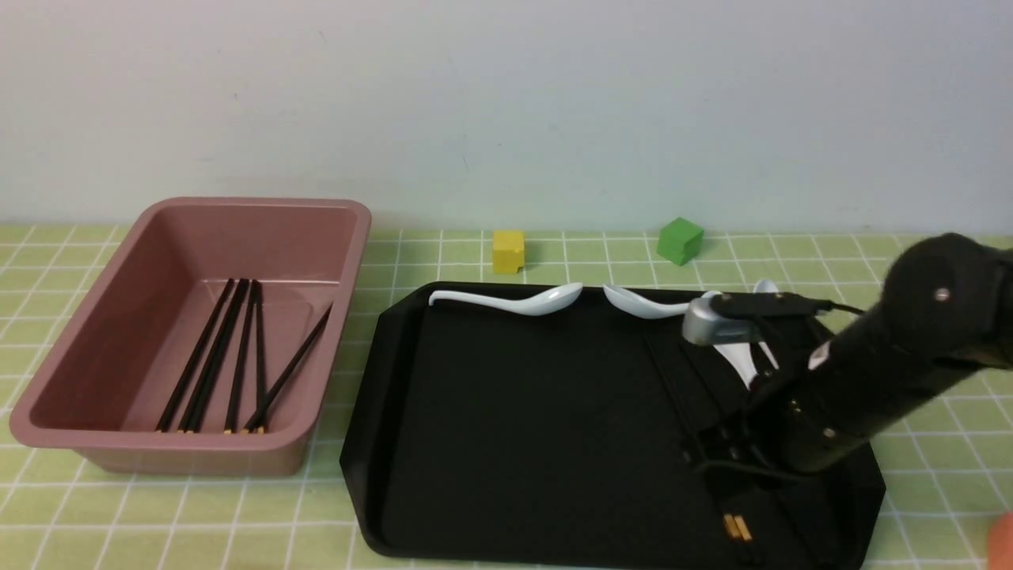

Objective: On green tablecloth take chopsticks from black tray and put them in box.
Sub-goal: 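Move the gripper over the chopsticks on the black tray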

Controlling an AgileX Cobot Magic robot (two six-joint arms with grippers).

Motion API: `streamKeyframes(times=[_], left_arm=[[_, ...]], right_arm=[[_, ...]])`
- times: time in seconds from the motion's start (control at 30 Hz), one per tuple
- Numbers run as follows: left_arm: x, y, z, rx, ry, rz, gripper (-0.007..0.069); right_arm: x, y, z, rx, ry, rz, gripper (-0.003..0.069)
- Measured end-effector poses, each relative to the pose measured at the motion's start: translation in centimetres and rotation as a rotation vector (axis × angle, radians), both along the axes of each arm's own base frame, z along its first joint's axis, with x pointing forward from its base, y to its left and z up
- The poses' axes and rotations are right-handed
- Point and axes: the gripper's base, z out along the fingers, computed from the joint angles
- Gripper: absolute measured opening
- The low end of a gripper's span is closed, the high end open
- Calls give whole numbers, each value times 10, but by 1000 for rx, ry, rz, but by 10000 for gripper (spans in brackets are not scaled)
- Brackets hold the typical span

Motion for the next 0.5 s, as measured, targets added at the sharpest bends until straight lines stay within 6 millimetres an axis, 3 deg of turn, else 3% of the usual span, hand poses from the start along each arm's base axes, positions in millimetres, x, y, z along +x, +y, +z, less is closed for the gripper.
streamKeyframes(times=[0.17,0.3,0.37,0.4,0.5], left_arm=[[0,0,0,0,0,0,143],[0,0,0,0,0,0,146],[0,0,0,0,0,0,147],[0,0,0,0,0,0,147],[0,0,0,0,0,0,148]], right_arm=[[26,7,-7,-138,-8,-70,43],[38,8,-14,-177,-12,-104,115],[42,9,-22,-187,-7,-107,202],[42,9,-22,-187,-7,-107,202],[46,10,-36,-198,17,-106,303]])
